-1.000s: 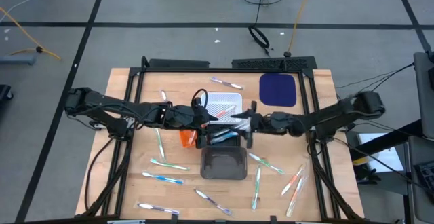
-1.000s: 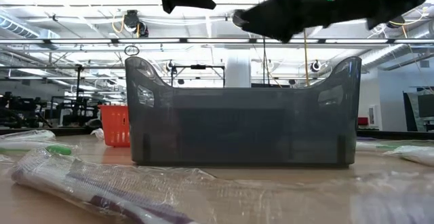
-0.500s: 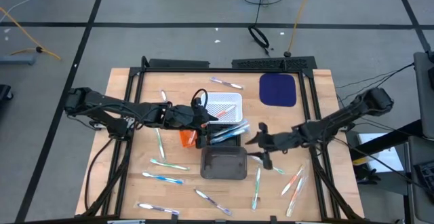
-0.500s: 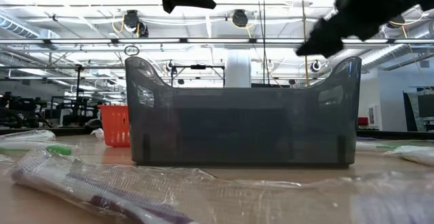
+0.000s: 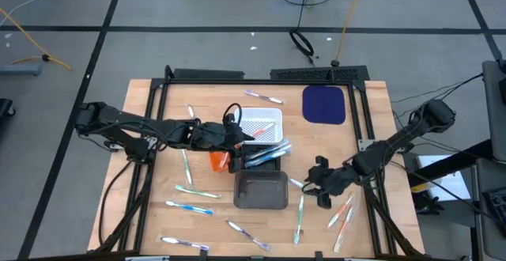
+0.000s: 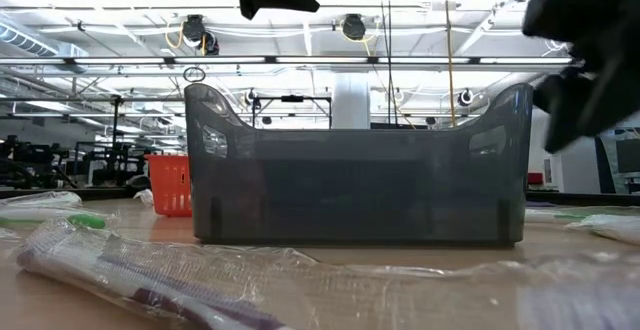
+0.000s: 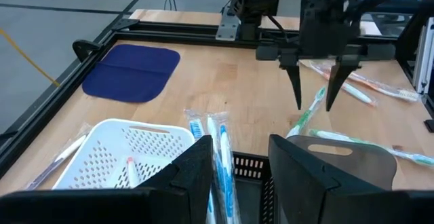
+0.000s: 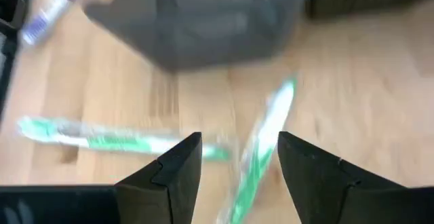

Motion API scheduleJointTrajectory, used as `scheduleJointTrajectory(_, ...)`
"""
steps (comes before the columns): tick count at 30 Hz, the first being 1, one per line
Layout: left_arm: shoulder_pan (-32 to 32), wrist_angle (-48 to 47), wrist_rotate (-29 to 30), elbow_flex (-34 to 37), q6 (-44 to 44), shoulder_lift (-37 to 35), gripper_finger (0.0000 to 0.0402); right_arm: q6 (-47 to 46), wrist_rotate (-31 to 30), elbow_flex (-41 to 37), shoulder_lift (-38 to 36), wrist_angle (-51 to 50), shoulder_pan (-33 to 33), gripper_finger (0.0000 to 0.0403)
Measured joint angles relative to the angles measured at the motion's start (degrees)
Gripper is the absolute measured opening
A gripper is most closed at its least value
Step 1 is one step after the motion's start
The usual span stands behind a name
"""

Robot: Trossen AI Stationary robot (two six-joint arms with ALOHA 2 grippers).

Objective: Pick & Place Toothbrushes
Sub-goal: Put the green toothbrush into the black bin

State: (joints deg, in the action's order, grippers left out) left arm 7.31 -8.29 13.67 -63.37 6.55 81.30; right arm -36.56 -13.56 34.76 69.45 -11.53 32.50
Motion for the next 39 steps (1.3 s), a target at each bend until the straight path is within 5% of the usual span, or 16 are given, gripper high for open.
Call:
scheduleJointTrajectory(12, 0.0, 1.79, 0.0, 0.0, -0.35, 0.02, 0.0147, -10.19, 0.25, 0.03, 6.99, -3.94, 4.39, 0.0169)
scheduleJointTrajectory(27, 0.0, 1.81, 0.0, 0.0, -0.35, 0.02, 0.0147, -11.87, -0.55, 0.31, 12.77, -4.6, 5.17, 0.0164)
scheduleJointTrajectory(31, 0.0, 1.8, 0.0, 0.0, -0.35, 0.02, 0.0147, -14.22, -0.93, 0.31, 12.53, -6.68, 5.17, 0.0119)
scheduleJointTrajectory(35, 0.0, 1.92, 0.0, 0.0, -0.35, 0.02, 0.0147, -17.58, -2.28, 0.28, 12.23, -9.37, 5.13, 0.0031)
scheduleJointTrajectory(39, 0.0, 1.94, 0.0, 0.0, -0.35, 0.02, 0.0147, -19.01, -3.51, 0.2, 11.59, -10.36, 5.02, 0.0018)
